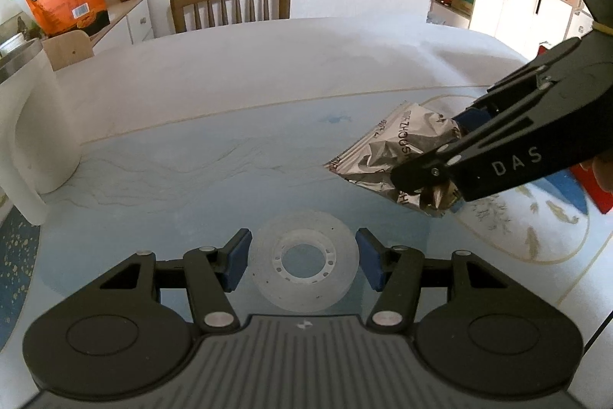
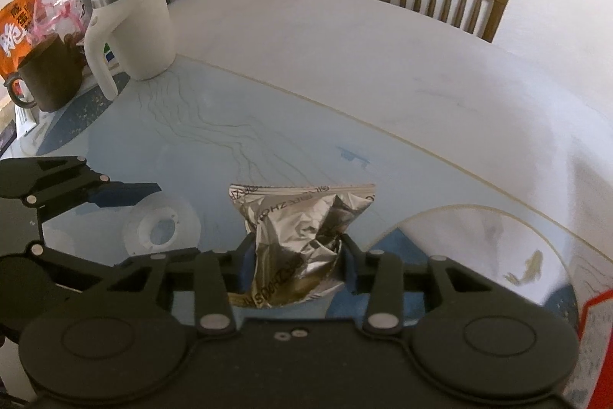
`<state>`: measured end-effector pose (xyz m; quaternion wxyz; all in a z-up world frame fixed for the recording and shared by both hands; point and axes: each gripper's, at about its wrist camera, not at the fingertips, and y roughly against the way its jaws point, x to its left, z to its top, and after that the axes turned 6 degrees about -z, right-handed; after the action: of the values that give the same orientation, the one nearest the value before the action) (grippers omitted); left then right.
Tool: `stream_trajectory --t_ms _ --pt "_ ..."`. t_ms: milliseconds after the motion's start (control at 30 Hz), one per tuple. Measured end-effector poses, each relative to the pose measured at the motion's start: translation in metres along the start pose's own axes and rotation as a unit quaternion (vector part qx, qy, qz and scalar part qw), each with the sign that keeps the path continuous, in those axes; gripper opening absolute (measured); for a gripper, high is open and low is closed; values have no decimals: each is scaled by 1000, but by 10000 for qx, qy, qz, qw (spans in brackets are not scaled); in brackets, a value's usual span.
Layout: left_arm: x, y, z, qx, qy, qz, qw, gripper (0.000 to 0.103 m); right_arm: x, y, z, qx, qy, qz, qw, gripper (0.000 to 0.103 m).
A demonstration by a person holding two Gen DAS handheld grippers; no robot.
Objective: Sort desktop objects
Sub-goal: 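Carry the foil wrapper with the right tool over the shoebox while the left tool follows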
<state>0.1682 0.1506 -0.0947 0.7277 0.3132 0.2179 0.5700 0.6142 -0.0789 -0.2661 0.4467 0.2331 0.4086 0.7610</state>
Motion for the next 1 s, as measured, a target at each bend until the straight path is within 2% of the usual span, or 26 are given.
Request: stream_trajectory --t_ms 300,1000 --pt "-17 14 11 -158 -167 -166 9996 58 -10 35 -15 -172 -226 -137 9995 41" --pt "-109 43 59 -571 -895 -778 9913 58 -70 129 -64 -723 -865 -585 9919 41"
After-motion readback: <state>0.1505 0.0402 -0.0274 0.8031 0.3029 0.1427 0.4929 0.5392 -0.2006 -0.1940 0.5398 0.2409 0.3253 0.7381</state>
